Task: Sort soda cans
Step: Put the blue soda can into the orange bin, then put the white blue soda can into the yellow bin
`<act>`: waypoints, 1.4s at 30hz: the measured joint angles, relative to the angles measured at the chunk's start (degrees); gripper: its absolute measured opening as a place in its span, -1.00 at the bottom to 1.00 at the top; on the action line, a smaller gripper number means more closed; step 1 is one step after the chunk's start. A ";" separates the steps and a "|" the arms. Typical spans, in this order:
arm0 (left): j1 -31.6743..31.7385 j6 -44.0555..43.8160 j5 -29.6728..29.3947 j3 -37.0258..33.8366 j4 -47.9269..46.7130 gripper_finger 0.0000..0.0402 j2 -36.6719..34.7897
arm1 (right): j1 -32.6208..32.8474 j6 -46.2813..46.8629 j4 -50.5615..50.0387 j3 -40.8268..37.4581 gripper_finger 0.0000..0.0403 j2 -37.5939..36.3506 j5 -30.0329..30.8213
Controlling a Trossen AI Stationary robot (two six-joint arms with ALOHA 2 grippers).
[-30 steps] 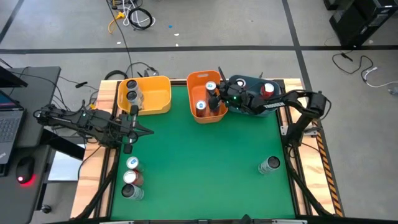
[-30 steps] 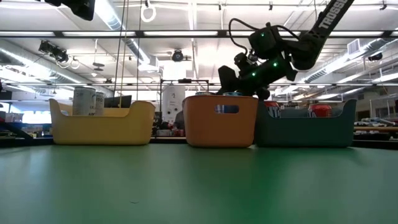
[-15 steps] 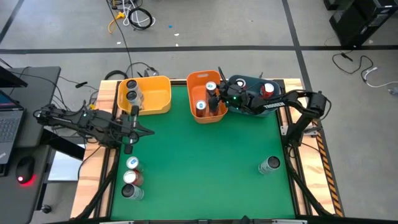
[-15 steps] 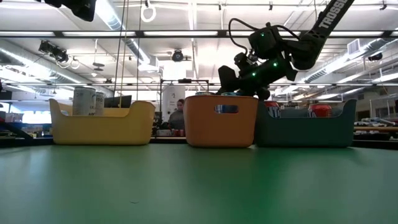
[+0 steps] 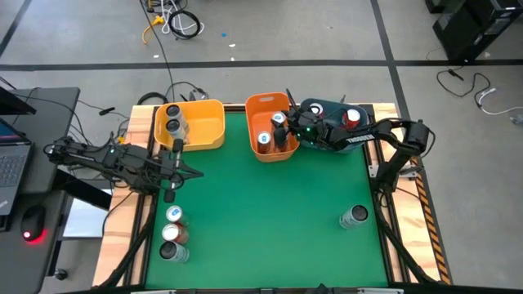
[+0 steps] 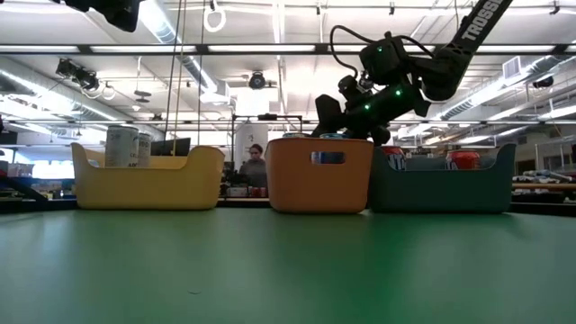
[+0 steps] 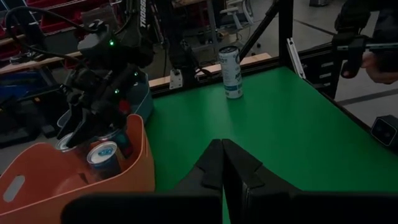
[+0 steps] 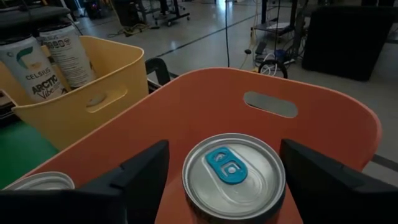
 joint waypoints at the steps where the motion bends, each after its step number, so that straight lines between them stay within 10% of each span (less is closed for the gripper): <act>1: -0.02 0.00 0.02 0.00 -0.02 -0.99 0.00 | 0.00 0.00 0.00 0.00 0.46 0.00 0.00; 20: -0.02 -2.69 0.04 0.99 -1.09 -0.99 0.31 | 2.50 -4.96 -1.62 0.00 0.62 -13.04 -2.56; 42: -7.48 -43.17 8.52 30.48 -52.78 -1.00 27.32 | 26.20 -3.38 -10.33 0.00 0.54 -16.85 -1.24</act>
